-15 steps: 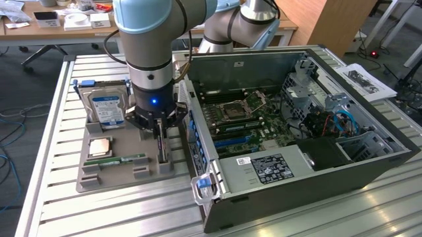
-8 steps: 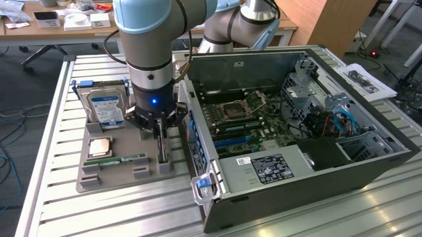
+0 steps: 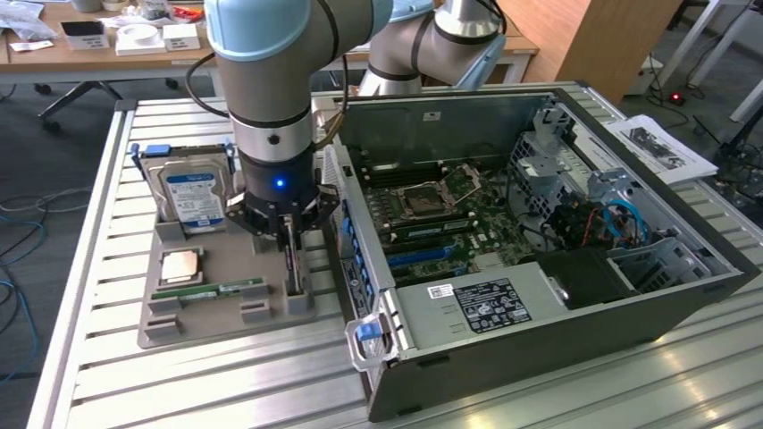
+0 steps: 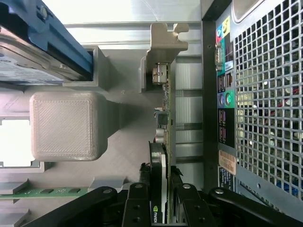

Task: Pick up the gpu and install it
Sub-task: 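Pick up the gpu and move the gpu toward the slot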

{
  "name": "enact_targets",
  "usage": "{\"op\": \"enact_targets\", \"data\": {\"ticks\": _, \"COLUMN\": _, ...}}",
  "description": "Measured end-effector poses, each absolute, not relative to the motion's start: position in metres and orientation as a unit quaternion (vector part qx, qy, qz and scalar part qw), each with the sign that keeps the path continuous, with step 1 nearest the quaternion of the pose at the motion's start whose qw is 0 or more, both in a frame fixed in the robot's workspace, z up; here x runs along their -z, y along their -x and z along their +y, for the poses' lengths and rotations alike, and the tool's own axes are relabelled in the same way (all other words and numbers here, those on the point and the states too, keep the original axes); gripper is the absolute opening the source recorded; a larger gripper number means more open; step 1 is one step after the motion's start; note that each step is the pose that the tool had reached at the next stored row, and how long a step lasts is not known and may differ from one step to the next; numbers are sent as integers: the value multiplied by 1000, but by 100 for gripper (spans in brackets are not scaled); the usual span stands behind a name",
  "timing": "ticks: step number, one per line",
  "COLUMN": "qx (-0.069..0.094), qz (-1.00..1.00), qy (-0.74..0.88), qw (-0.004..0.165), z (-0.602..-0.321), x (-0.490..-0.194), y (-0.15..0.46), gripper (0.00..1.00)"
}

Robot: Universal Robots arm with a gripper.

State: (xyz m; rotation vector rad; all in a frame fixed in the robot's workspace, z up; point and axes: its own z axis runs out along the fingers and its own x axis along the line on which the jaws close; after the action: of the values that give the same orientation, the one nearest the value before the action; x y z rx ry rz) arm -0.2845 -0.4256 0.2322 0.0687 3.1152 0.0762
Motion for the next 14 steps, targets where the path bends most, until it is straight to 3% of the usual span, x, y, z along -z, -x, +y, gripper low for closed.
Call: {"op": "enact_targets", "data": {"ticks": 14, "qx": -25, "qz": 999, "qy": -16, "qw": 12, "z": -426, "x": -242, "y": 284, "gripper": 27}}
